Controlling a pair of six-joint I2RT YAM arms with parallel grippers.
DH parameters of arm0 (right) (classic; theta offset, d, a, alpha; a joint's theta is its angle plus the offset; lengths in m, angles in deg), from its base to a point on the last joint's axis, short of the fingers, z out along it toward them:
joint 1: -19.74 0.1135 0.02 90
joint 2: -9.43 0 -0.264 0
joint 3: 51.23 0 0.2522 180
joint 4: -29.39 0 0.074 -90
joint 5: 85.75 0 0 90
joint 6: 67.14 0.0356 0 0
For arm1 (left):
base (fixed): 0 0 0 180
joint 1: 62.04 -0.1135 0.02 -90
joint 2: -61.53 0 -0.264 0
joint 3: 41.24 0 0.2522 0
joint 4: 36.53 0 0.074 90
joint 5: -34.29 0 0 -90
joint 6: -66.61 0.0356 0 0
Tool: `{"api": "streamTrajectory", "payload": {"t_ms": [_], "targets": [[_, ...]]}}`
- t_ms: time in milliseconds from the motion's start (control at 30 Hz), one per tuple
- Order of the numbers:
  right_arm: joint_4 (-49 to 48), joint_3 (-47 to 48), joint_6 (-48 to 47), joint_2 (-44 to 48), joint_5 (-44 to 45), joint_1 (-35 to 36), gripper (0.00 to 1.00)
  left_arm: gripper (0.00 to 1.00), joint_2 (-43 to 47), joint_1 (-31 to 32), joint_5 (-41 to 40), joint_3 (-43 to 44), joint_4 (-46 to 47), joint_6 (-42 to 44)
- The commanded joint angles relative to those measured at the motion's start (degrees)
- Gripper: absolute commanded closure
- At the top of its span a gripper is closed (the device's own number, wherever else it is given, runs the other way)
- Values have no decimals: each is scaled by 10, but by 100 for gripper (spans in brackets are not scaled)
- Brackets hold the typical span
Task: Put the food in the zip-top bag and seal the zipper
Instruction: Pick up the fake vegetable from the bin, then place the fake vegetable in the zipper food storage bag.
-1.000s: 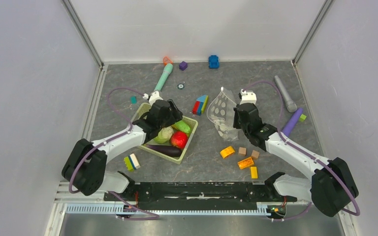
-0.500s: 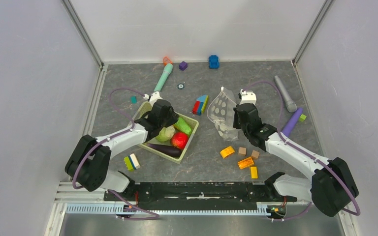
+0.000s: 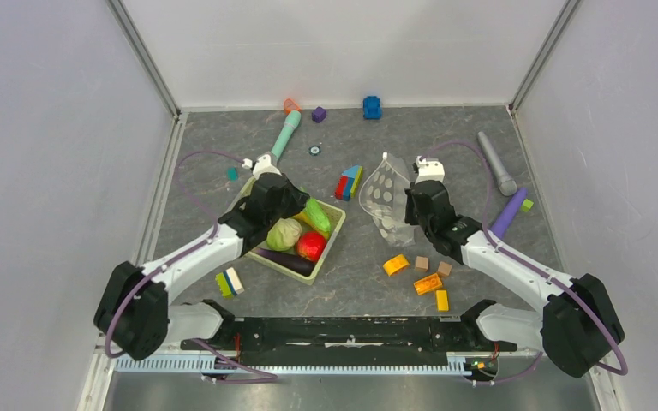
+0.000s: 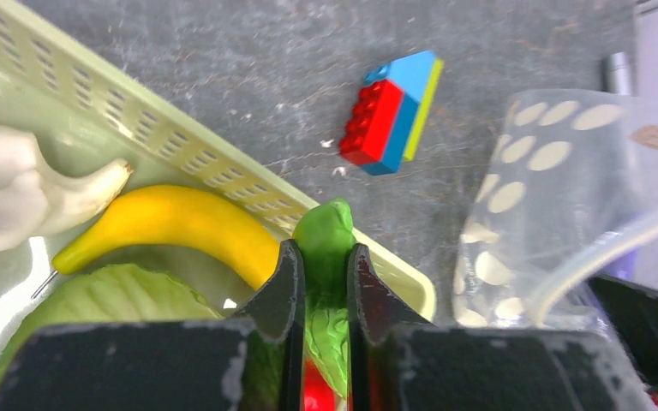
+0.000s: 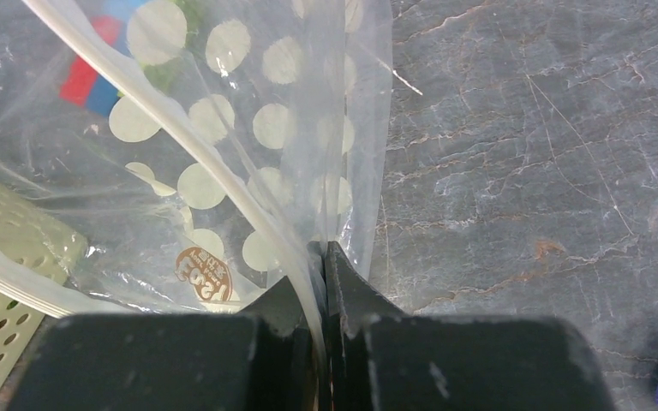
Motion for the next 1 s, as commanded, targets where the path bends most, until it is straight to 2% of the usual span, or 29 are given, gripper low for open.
{"api": "streamTrajectory", "payload": {"t_ms": [0, 267, 500, 700, 967], "targets": [[1, 28, -22, 4, -21, 4, 93, 98, 64, 3, -3, -15, 42, 61], [14, 37, -35, 11, -56, 5, 94, 98, 136, 16, 28, -16, 79, 128], [60, 67, -31, 4, -76, 9, 94, 98, 164, 87, 45, 1, 168, 206], [87, 90, -12, -5, -108, 10, 94, 98, 103, 177, -26, 48, 235, 281], [86, 96, 21, 0, -141, 11, 94, 98, 5, 186, -72, 87, 305, 302]]}}
